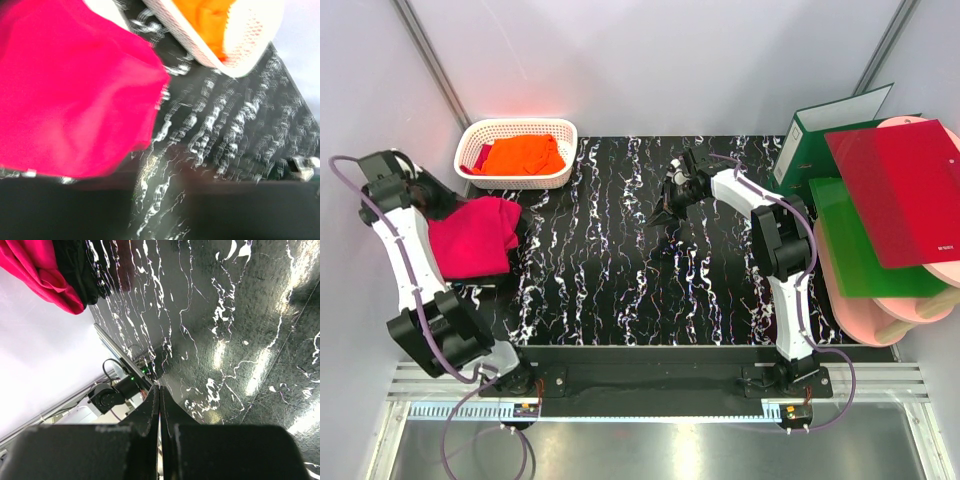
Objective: Fold and stack the t-shirts
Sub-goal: Put the neatly folded tshirt into the corner of the board with the left arm
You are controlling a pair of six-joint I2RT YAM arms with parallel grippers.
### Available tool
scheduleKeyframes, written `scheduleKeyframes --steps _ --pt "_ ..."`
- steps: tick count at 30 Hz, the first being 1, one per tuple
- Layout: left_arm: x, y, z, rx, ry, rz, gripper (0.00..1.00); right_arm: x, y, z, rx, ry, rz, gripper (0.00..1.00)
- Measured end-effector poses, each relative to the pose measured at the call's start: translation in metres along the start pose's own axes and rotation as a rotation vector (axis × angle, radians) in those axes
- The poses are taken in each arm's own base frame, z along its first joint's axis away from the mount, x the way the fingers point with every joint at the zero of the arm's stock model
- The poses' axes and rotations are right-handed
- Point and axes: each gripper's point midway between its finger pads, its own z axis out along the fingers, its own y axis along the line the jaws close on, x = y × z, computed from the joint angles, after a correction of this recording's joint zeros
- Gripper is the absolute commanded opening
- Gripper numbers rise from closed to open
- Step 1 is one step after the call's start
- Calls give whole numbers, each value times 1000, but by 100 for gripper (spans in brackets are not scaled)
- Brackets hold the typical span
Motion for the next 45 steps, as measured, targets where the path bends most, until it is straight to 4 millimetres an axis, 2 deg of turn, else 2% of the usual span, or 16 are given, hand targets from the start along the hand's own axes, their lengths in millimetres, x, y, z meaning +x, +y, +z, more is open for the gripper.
scheduleKeyframes --steps 3,8,10,11,13,18,23,28,33,38,39,40,41,42,43,45 --pt "31 -7 22 116 98 -42 0 1 0 0 -2 4 1 3" --pt "120 11 86 219 428 -233 0 2 -1 1 -5 10 5 3" --pt "146 17 93 231 515 -304 0 2 -2 3 -4 15 8 3" --pt "152 17 95 243 536 -330 0 2 -3 4 -3 16 10 3" --pt "146 11 98 284 529 -347 0 2 -4 4 -1 18 13 3" --pt "112 3 114 311 470 -356 0 2 -5 5 -1 19 14 3" --pt "95 21 139 195 436 -383 0 2 -5 5 -1 20 14 3" --pt "79 37 151 60 416 -365 0 3 -7 7 -5 30 19 4" --pt "75 40 155 42 439 -332 0 5 -13 12 -6 51 37 4" --pt "82 22 154 177 503 -302 1 6 -14 12 -3 54 44 4" --pt "81 17 152 204 503 -295 9 5 -13 12 -4 52 41 4" --pt "81 10 150 242 498 -283 30 4 -12 12 -5 50 39 8" --pt "82 3 145 281 490 -264 56 3 -11 11 -5 46 35 12" --pt "85 -6 137 317 483 -239 93 1 -10 11 -3 40 30 18" --pt "88 -16 127 348 472 -209 99 -1 -10 11 2 32 26 43" --pt "95 -44 100 404 430 -124 99 -6 -11 10 29 6 11 99"
